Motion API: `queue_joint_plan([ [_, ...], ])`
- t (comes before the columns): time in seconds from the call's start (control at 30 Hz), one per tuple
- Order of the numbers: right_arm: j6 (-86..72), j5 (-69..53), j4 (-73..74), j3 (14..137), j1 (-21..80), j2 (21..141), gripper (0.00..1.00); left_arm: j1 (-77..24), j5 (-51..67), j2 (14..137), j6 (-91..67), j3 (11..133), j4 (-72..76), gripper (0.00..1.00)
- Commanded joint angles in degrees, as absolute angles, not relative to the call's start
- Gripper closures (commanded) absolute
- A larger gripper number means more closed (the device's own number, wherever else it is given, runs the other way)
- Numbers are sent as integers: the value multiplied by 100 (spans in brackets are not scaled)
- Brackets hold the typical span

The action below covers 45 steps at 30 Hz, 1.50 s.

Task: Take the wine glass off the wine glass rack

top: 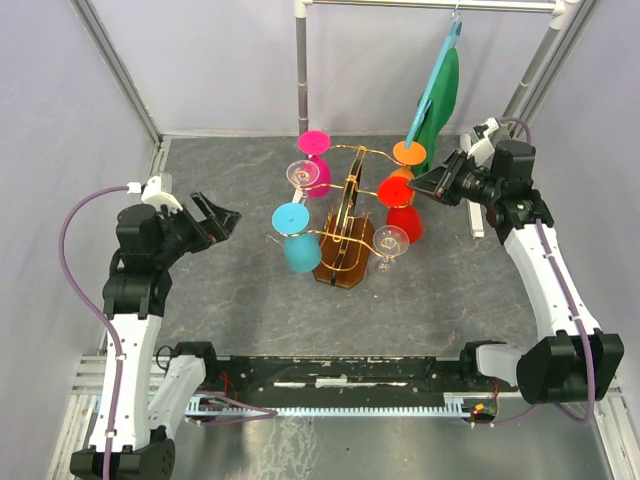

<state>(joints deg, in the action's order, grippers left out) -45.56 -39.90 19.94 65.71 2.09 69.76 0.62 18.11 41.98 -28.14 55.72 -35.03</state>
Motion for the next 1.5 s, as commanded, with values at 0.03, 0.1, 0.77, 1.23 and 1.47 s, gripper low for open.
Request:
queue_joint_plan([
  [0.03,-4761,-4446,1436,6490,231,7108,80,64,1856,4182,-2812,5556,-3280,1],
  [0.1,-4788,-4484,1382,6494,244,7150,79,67,1863,4194,-2812,5567,-3280,1],
  [0.77,-4566,-4141,1932,6349,46,6490,99,71,2043,4167,-2897,5647,-3301,1],
  [1.23,-5043,-5059,1514,6151,77,6421,99,69,2248,4184,-3135,5390,-3095,1],
  [1.47,-5734,-5227,325,6224,319,6983,99,70,2250,4159,-3064,5359,-3142,1],
])
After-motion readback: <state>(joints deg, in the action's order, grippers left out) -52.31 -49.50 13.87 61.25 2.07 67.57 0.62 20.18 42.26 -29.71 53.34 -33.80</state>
